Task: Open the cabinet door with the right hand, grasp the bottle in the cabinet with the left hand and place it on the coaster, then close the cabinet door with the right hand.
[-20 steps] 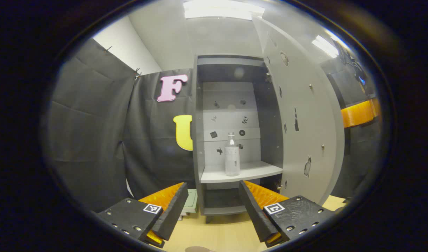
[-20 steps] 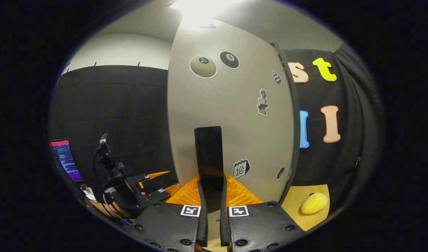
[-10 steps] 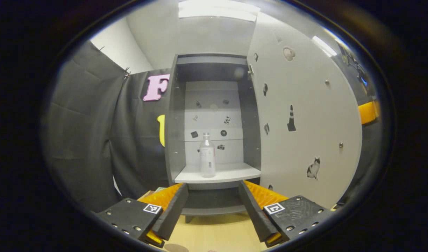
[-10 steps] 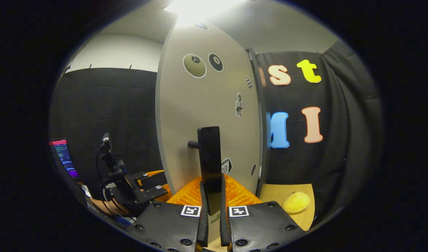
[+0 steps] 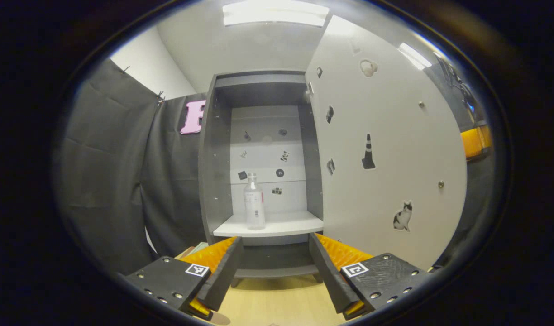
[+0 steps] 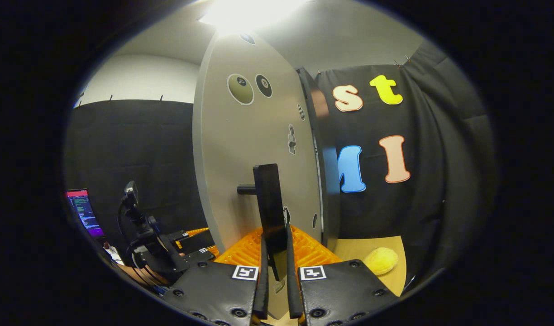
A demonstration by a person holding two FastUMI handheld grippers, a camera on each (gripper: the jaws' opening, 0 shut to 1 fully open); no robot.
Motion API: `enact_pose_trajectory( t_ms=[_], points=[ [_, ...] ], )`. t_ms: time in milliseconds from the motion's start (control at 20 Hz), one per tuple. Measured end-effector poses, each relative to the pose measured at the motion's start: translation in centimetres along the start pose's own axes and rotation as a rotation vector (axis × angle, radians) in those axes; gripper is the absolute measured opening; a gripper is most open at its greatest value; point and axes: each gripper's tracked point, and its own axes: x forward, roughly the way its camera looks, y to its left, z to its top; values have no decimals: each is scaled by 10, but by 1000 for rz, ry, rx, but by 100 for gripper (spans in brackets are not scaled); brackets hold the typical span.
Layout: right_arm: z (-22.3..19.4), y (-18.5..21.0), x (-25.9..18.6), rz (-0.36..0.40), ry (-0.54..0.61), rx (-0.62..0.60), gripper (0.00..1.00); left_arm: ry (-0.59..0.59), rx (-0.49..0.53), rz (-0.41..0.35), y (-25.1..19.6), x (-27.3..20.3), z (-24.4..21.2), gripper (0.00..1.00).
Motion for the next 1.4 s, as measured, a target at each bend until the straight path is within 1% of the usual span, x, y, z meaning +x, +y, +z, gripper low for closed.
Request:
enact_pose_trajectory(
  t_ms=[50, 100, 150, 200, 250, 300, 350, 400, 450, 500, 550, 600, 700, 900, 1000, 1050, 1150, 1250, 1400],
  points=[
    [0, -1, -2, 10, -1, -6, 23, 0, 6, 7, 0, 0, 0, 88],
    [-1, 2, -7, 30, -4, 7, 23, 2, 12, 17, 2, 0, 0, 88],
    [-4, 0, -16, 36, -3, 20, 19, 2, 17, 27, 2, -1, 0, 88],
    [-7, -6, -25, 31, 1, 24, 28, 3, 19, 38, 3, -1, 1, 90],
    [-10, -20, -36, -2, 2, 16, 36, 2, 20, 47, 3, -2, 2, 90],
    [-13, -32, -43, -35, -1, 11, 52, 1, 18, 50, 3, -2, 3, 90],
    [-17, -43, -48, -71, -5, 14, 53, -2, 17, 49, 3, -2, 4, 88],
    [-19, -52, -51, -96, -13, 22, 55, -6, 18, 47, 3, 0, 5, 88],
    [-21, -57, -50, -115, -18, 25, 65, -11, 21, 47, 5, 3, 7, 90],
    [-20, -67, -51, -158, -22, 14, 88, -17, 25, 46, 6, 6, 10, 88],
    [-21, -77, -47, -202, -29, -2, 99, -24, 26, 41, 7, 9, 11, 88],
    [-22, -88, -48, -249, -38, -19, 99, -26, 24, 36, 8, 12, 12, 90],
    [-22, -107, -53, -328, -59, -37, 98, -22, 4, 23, 8, 17, 11, 88],
    [-23, -141, -55, -457, -77, -38, 98, -21, -49, 15, 6, 30, 12, 89],
    [-24, -153, -56, -504, -75, -31, 98, -19, -69, 3, 5, 37, 13, 89],
    [-24, -159, -55, -526, -74, -30, 98, -22, -73, -8, 4, 40, 14, 90],
    [-24, -169, -53, -574, -76, -26, 98, -22, -55, -38, 3, 47, 14, 90],
    [-26, -171, -47, -600, -78, -16, 98, -22, -30, -55, 2, 48, 13, 88],
    [-32, -177, -36, -638, -61, -16, 98, -30, 1, -67, -1, 49, 13, 88]
  ],
)
